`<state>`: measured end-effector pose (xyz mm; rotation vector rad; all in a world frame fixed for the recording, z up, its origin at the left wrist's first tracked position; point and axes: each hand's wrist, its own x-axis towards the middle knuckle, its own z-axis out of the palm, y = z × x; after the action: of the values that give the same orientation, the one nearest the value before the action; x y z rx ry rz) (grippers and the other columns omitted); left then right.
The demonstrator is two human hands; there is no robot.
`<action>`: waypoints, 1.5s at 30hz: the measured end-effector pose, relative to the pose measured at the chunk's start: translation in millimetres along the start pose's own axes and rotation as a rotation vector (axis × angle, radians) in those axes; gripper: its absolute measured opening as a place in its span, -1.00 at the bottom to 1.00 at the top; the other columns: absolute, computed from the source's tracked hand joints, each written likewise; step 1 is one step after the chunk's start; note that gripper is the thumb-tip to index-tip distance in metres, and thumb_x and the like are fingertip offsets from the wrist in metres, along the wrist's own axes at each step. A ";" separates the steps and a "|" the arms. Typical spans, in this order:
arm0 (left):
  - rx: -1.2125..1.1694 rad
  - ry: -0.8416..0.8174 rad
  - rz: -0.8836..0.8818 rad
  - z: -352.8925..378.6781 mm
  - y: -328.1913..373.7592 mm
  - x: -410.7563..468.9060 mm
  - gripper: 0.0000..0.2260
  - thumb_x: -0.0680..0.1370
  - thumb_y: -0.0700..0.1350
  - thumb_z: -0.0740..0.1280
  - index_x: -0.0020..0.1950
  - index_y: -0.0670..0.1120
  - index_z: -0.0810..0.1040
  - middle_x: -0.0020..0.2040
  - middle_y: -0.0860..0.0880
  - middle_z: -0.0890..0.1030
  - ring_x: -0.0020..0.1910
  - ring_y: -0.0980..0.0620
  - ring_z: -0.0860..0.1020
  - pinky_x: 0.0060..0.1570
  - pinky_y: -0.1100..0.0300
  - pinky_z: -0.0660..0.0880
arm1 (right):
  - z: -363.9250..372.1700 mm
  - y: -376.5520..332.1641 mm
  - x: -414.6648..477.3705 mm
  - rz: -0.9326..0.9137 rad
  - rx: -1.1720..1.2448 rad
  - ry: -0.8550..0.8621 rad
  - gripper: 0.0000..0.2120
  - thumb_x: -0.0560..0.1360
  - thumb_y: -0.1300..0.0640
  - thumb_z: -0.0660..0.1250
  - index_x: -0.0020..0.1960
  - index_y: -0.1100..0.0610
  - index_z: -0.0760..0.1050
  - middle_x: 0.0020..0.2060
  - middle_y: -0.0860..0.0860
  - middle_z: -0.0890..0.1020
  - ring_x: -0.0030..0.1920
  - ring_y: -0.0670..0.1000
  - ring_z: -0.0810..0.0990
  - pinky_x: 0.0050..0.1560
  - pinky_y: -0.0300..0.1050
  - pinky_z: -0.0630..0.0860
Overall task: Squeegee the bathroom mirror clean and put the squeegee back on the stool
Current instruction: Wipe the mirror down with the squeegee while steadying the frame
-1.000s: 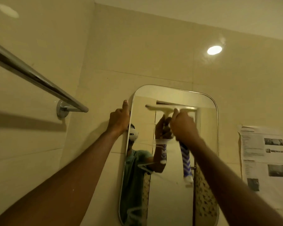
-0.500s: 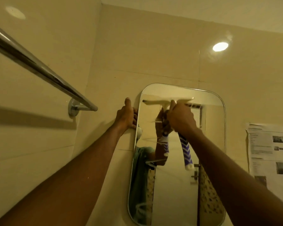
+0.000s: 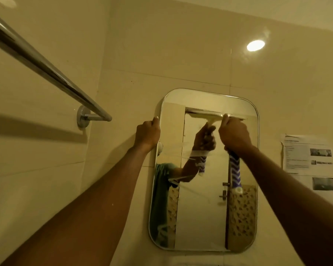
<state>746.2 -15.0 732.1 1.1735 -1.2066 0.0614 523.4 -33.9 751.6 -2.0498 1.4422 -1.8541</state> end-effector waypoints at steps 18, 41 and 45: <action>0.060 0.097 0.080 13.2 -11.1 2.0 -0.53 0.65 0.08 0.01 -0.32 -0.13 0.44 -0.36 -0.05 0.50 -0.32 -0.02 0.48 -0.23 0.12 0.40 | 1.2 19.4 6.3 0.021 0.059 0.000 -0.55 0.68 -0.07 -0.04 -0.16 0.17 0.44 -0.40 0.03 0.52 -0.50 -0.06 0.49 -0.55 -0.23 0.44; 0.041 0.026 -0.004 7.3 -28.4 -34.3 -0.58 0.65 0.06 0.02 -0.07 -0.19 0.53 -0.18 -0.10 0.53 -0.24 0.00 0.50 -0.35 0.25 0.34 | 59.5 85.8 -151.2 0.035 0.018 -0.217 -0.62 0.65 -0.08 -0.02 -0.10 0.05 0.49 -0.36 -0.04 0.58 -0.39 -0.15 0.55 -0.42 -0.34 0.37; 0.015 0.009 -0.008 6.7 -31.7 -34.0 -0.55 0.66 0.08 0.01 -0.06 -0.20 0.55 -0.12 -0.12 0.55 -0.18 -0.04 0.52 -0.31 0.24 0.38 | 49.3 54.7 -127.2 0.049 0.037 -0.152 -0.57 0.68 -0.05 -0.03 -0.26 0.04 0.42 -0.44 -0.03 0.52 -0.51 -0.14 0.50 -0.53 -0.32 0.43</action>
<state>745.8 -16.7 685.2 1.1901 -1.1952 0.0699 547.2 -12.3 608.2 -2.0682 1.3971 -1.6547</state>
